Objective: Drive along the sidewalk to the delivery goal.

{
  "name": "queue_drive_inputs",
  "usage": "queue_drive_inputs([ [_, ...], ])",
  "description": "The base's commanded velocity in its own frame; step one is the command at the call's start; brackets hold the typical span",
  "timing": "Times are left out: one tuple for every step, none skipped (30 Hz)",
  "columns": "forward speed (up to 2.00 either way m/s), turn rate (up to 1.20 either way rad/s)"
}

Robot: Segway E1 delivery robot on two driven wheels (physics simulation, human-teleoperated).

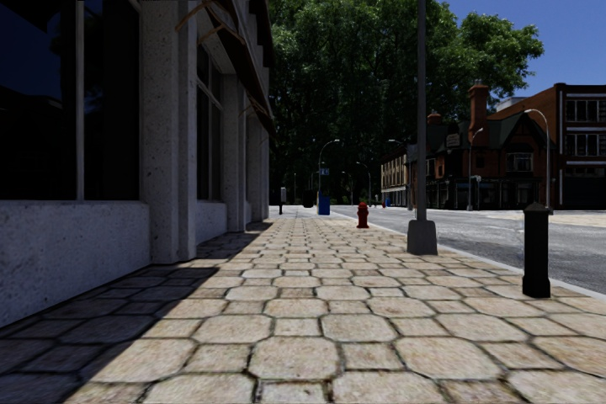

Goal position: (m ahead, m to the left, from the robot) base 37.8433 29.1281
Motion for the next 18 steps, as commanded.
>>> queue_drive_inputs([
  [2.0,0.0],
  [2.0,0.0],
  [2.0,0.0],
  [2.0,0.0],
  [2.0,0.0],
  [2.0,0.0],
  [2.0,0.0],
  [2.0,0.0],
  [2.0,0.0],
  [2.0,0.0],
  [2.0,0.0],
  [2.0,0.0],
  [2.0,0.0],
  [2.0,0.0],
  [2.0,0.0],
  [2.0,0.0],
  [2.0,0.0],
  [2.0,0.0],
])
